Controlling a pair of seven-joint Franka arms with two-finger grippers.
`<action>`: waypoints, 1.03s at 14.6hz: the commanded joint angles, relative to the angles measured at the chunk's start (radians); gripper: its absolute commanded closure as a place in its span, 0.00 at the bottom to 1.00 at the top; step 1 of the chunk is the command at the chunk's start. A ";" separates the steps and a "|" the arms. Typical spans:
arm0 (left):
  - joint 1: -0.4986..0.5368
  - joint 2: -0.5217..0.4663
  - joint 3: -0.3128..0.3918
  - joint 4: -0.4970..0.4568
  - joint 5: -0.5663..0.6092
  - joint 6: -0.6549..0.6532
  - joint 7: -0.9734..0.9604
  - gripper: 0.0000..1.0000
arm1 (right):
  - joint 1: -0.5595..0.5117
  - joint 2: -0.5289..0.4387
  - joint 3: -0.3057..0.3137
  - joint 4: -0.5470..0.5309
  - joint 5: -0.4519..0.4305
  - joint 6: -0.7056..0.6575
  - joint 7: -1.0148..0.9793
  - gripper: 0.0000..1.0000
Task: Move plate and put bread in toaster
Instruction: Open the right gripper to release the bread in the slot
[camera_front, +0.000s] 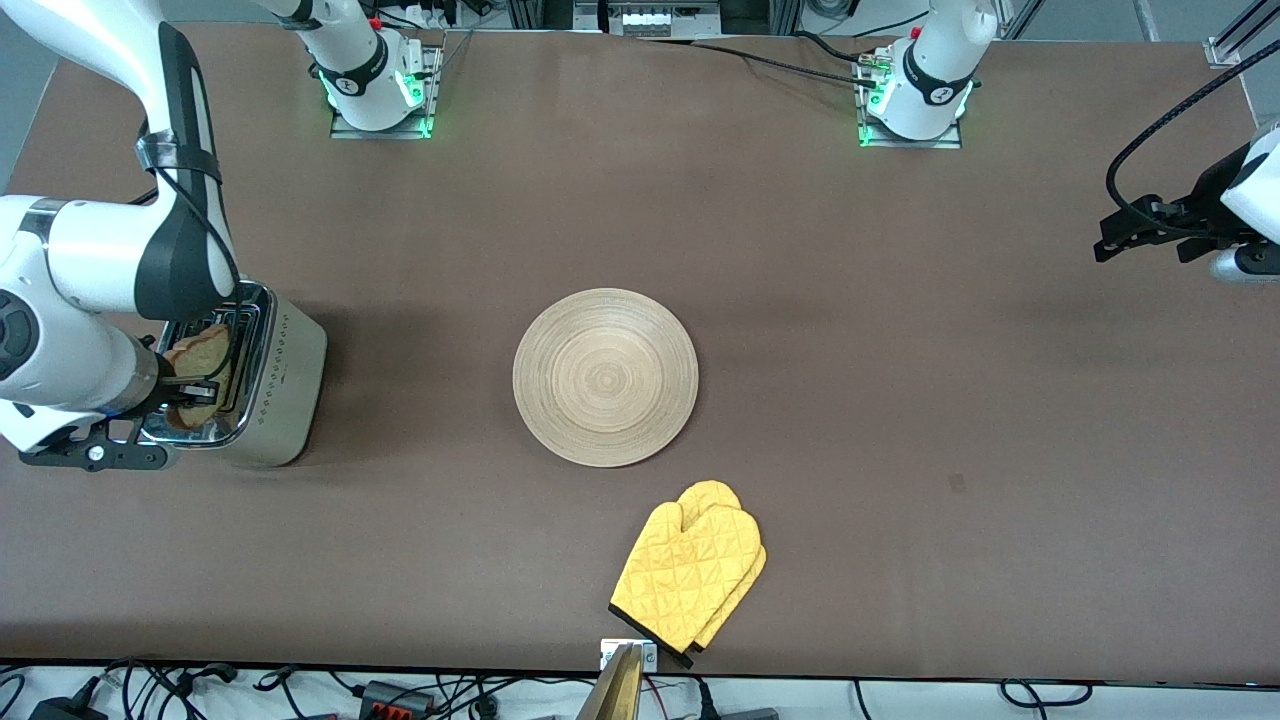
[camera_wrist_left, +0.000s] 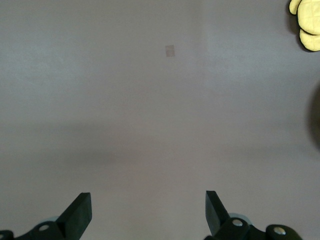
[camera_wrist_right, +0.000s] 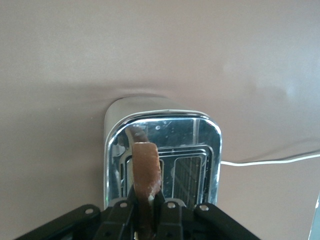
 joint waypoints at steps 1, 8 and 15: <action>-0.008 -0.006 0.010 0.013 -0.012 -0.020 -0.005 0.00 | 0.003 -0.024 0.003 -0.009 -0.007 -0.045 0.019 1.00; -0.008 -0.006 0.012 0.013 -0.012 -0.020 -0.005 0.00 | 0.008 -0.071 0.001 -0.017 -0.015 -0.101 0.025 1.00; -0.006 -0.006 0.012 0.013 -0.012 -0.020 -0.005 0.00 | 0.006 -0.136 -0.004 -0.199 -0.040 0.079 0.025 1.00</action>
